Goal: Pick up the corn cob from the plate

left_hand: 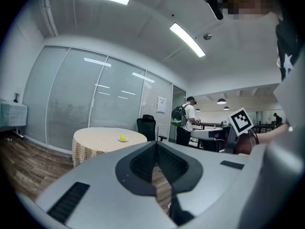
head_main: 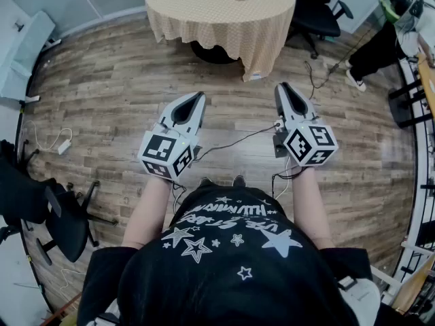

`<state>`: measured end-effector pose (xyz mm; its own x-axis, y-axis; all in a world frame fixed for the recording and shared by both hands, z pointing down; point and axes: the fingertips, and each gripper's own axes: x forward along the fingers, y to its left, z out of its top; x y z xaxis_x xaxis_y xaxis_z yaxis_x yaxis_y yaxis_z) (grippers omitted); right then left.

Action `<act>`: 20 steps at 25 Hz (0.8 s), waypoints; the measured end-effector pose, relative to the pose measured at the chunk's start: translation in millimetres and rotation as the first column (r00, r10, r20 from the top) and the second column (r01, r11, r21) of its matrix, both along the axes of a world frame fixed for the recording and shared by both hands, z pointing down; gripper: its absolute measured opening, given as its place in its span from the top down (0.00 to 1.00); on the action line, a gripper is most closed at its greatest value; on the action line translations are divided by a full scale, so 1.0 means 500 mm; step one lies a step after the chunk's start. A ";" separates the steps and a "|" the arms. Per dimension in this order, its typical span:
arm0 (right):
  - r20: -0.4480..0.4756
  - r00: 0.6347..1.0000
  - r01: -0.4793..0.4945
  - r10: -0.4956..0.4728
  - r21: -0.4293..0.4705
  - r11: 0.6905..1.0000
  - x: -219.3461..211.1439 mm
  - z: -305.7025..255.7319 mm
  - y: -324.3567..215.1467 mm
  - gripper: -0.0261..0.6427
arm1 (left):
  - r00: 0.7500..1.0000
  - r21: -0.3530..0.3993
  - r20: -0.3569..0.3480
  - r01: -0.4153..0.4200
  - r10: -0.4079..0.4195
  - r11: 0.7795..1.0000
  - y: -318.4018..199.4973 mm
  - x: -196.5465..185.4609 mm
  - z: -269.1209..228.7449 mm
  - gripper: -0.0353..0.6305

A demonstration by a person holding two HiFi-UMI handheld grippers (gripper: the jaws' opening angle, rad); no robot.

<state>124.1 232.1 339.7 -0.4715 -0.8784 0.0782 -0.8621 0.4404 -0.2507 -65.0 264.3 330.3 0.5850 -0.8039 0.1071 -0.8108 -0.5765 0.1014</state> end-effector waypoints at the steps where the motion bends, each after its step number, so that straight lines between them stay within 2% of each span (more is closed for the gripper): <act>1: -0.005 1.000 0.006 -0.006 -0.001 1.000 -0.005 0.001 0.000 0.87 | 1.000 0.000 0.001 0.001 -0.001 1.000 0.001 -0.001 0.000 0.94; 12: -0.016 0.999 0.039 -0.039 -0.020 0.999 -0.064 0.022 0.006 0.87 | 1.000 -0.016 0.010 0.025 -0.025 1.000 0.005 -0.047 0.021 0.94; 20: 0.023 0.995 0.101 -0.101 -0.007 0.995 -0.134 0.012 0.016 0.87 | 1.000 -0.027 -0.019 0.022 -0.022 0.999 0.012 -0.102 0.033 0.94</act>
